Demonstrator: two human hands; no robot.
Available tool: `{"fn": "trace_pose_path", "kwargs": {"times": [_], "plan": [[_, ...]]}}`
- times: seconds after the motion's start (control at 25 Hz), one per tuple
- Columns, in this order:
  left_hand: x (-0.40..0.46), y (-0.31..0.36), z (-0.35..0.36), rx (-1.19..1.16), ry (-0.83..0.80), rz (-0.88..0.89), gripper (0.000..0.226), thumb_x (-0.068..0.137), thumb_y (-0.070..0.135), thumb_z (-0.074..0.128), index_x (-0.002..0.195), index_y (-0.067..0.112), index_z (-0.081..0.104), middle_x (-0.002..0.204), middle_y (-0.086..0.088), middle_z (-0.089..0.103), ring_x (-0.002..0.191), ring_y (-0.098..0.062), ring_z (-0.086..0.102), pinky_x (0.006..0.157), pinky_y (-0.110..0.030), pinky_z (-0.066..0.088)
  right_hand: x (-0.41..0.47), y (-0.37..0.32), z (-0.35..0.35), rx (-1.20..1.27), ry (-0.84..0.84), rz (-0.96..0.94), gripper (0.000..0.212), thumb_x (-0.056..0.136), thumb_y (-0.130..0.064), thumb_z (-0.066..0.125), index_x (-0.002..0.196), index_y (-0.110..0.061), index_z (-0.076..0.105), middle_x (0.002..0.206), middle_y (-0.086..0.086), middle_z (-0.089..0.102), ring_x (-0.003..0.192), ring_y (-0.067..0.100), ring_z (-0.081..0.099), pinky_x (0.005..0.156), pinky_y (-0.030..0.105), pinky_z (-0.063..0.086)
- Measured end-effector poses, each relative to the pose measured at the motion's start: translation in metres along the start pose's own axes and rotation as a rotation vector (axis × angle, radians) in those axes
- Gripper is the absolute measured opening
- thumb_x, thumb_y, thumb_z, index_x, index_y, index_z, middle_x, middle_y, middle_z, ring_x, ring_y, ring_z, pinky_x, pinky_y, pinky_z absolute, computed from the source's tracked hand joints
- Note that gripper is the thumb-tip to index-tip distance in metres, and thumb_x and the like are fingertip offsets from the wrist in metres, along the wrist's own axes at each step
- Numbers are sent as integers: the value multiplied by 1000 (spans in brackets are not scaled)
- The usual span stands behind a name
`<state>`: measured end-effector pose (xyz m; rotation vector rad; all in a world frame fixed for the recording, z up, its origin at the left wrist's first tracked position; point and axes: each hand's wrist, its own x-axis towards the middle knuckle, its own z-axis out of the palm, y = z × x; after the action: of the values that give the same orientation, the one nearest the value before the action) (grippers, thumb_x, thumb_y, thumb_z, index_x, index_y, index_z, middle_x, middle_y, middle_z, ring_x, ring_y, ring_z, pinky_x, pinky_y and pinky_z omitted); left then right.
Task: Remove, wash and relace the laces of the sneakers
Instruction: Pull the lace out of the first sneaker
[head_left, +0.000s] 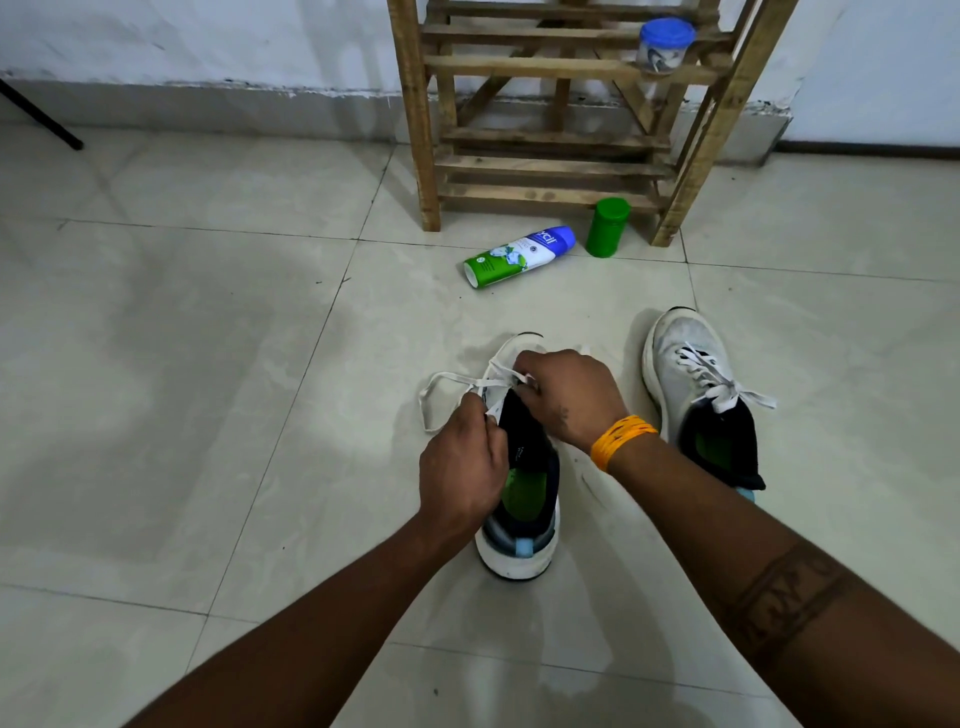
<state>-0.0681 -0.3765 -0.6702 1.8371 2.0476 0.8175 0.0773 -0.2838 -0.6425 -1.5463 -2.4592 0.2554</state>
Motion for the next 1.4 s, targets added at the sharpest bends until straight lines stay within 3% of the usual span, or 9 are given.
{"fn": "trace_pose_path", "kwargs": {"times": [0.28, 0.4, 0.48, 0.56, 0.68, 0.84, 1.0, 1.2, 1.4], "plan": [[0, 0, -2, 8, -3, -30, 16, 101, 20, 43, 91, 20, 32, 76, 2, 44, 62, -25, 43, 59, -33, 29, 9, 7, 10, -8, -21, -6, 17, 97, -32, 52, 103, -18, 60, 97, 11, 71, 94, 39, 66, 65, 40, 39], [-2, 1, -3, -15, 3, -75, 16, 103, 21, 42, 89, 18, 34, 74, 0, 46, 61, -22, 42, 59, -33, 29, 3, 20, 16, 378, 230, 400, 28, 84, -39, 50, 81, -12, 55, 71, 9, 62, 78, 40, 60, 61, 40, 42], [-2, 2, -3, -10, -3, -81, 15, 102, 20, 42, 90, 17, 35, 74, -1, 48, 63, -22, 42, 59, -33, 29, 3, 33, 12, 530, 222, 646, 33, 79, -41, 48, 72, -9, 52, 66, 8, 55, 78, 40, 59, 60, 38, 36], [-2, 2, -3, -8, -13, -82, 13, 101, 20, 41, 90, 17, 35, 74, -1, 48, 63, -23, 43, 59, -34, 30, 1, 33, 4, 466, 134, 703, 36, 84, -39, 57, 101, -7, 62, 85, 13, 68, 89, 41, 63, 66, 36, 43], [-2, 1, -1, -20, -13, -72, 13, 101, 21, 41, 90, 18, 34, 73, -1, 47, 62, -24, 43, 57, -35, 29, -6, 13, -6, 66, 237, 392, 60, 88, -33, 60, 141, -12, 42, 81, 14, 70, 74, 40, 65, 60, 39, 41], [-1, 2, 0, -18, -16, -60, 14, 101, 23, 41, 90, 19, 34, 75, 0, 48, 63, -23, 43, 58, -34, 29, 2, -1, -5, -85, 34, -31, 33, 90, -32, 59, 121, -20, 60, 94, 8, 70, 88, 37, 66, 65, 39, 43], [-3, -1, -1, -15, 8, -66, 15, 102, 22, 42, 90, 18, 34, 73, 0, 48, 62, -23, 43, 57, -34, 29, 13, 3, 2, -161, -105, -78, 16, 95, -26, 52, 104, -13, 55, 99, 13, 69, 91, 40, 65, 65, 40, 38], [-2, -1, 0, -3, 19, -48, 15, 102, 21, 44, 90, 17, 36, 66, 0, 47, 55, -22, 43, 55, -33, 27, 12, 38, -9, -175, 37, 343, 26, 98, -22, 50, 114, -2, 50, 104, 22, 69, 94, 46, 67, 66, 41, 37], [-3, -1, 1, -17, 41, 23, 13, 99, 27, 38, 89, 19, 34, 65, 3, 43, 54, -23, 40, 53, -32, 27, 4, 14, -6, -67, -86, -8, 36, 91, -28, 54, 125, -15, 49, 94, 15, 70, 86, 42, 66, 63, 39, 42]]}}
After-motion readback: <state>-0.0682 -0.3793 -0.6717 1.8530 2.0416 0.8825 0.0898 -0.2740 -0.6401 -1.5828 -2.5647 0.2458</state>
